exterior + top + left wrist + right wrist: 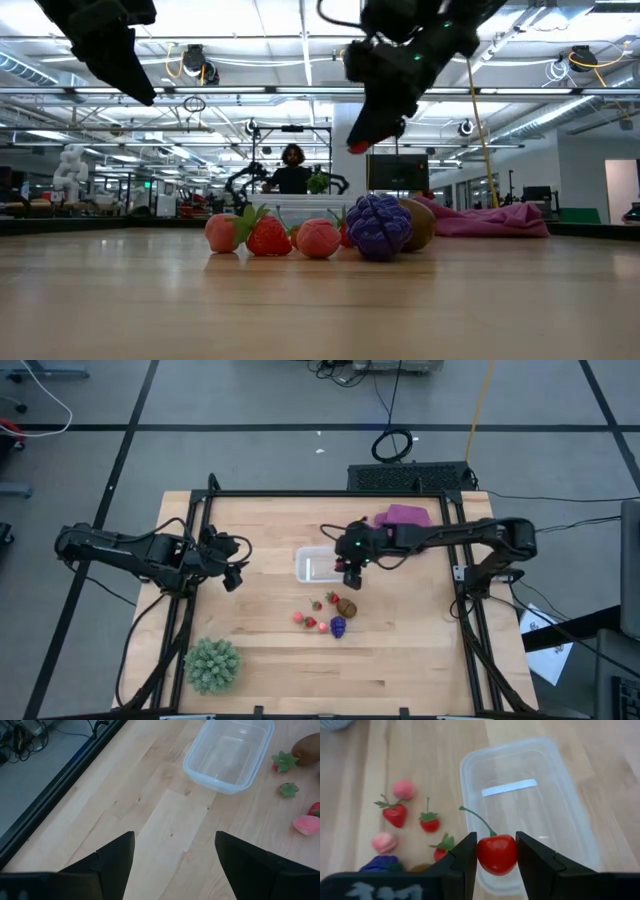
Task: Pick and placing Produce into tupperware
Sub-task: Put the cherry into the transparent bin
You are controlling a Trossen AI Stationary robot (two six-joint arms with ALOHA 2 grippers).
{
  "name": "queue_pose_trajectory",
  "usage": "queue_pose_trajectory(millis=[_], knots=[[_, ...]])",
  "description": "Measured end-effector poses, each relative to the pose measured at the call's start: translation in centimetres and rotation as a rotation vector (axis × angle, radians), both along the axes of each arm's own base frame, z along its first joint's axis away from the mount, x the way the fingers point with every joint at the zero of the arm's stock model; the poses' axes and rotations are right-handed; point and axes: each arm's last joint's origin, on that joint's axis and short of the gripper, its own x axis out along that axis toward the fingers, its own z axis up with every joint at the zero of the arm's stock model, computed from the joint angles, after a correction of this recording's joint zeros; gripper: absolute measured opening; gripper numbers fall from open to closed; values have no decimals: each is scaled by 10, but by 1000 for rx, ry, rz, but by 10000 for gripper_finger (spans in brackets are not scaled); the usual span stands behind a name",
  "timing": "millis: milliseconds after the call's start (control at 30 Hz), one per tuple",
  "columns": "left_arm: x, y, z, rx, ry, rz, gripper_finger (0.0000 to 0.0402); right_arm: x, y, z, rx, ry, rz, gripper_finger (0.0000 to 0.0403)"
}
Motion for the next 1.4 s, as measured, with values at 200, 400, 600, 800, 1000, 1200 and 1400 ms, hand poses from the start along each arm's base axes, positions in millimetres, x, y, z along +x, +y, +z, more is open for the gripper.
queue_pose_trajectory(millis=[200, 400, 600, 800, 1000, 1200, 1400], knots=[[0, 0, 0, 1, -1, -2, 280, 32, -4, -13, -4, 61, 66, 112], [0, 0, 0, 3, 2, -4, 280, 43, -14, -39, -1, 183, 81, 112], [0, 0, 0, 5, 5, -6, 280, 42, -29, -44, 0, 195, 46, 112], [0, 0, 0, 5, 8, -7, 280, 40, -36, -45, 0, 199, 33, 112], [0, 0, 0, 5, 8, -6, 280, 40, -38, -45, -26, 196, 59, 112], [0, 0, 0, 5, 8, -6, 280, 38, -41, -45, -24, 209, 52, 112], [0, 0, 0, 5, 8, -6, 280, 36, -45, -46, -20, 221, 46, 112]])
